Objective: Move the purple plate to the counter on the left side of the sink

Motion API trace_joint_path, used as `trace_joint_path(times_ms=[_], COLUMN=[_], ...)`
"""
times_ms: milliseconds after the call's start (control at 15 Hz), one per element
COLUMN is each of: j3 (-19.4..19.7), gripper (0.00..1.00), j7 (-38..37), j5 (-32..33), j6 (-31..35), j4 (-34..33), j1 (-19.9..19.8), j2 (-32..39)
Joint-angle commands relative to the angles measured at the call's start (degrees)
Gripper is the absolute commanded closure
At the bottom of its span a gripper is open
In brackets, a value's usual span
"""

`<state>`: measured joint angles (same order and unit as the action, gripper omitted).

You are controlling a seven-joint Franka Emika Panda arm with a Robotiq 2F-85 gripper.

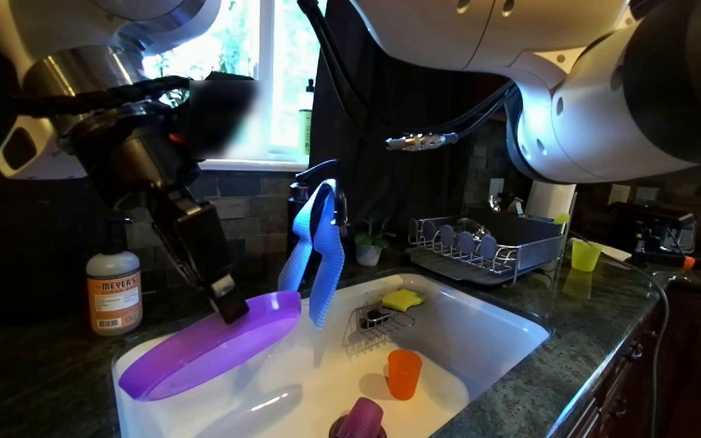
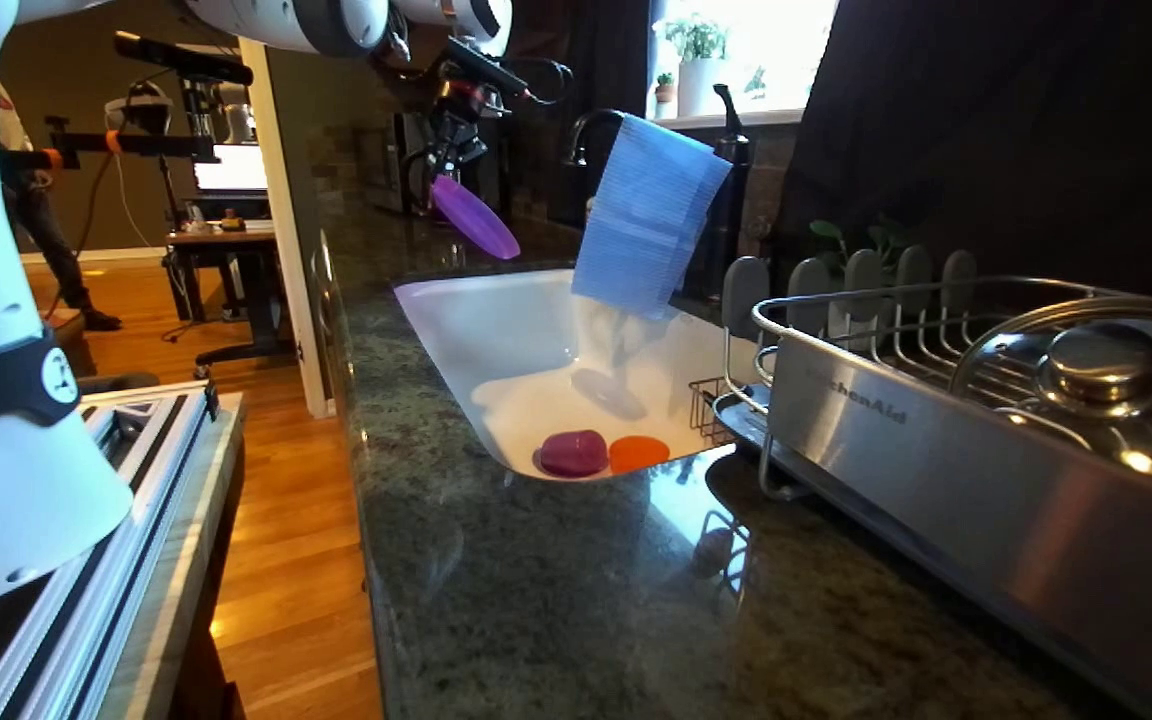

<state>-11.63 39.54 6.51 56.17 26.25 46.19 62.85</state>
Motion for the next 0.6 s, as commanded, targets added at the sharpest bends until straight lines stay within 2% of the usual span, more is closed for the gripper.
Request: trace_joint_path(times_ms=[0, 267, 533], j3=[3.0, 7.9, 12.6], gripper=[0.99, 0.99, 0.99], j7=[4.3, 6.6, 8.6], j5=[4.5, 11.9, 18.2], j6=[1.3, 0.3, 7.0], j4=[-1.4, -0.5, -1.7], j1=[4.6, 10.2, 13.1], j2=[1.8, 2.0, 4.0])
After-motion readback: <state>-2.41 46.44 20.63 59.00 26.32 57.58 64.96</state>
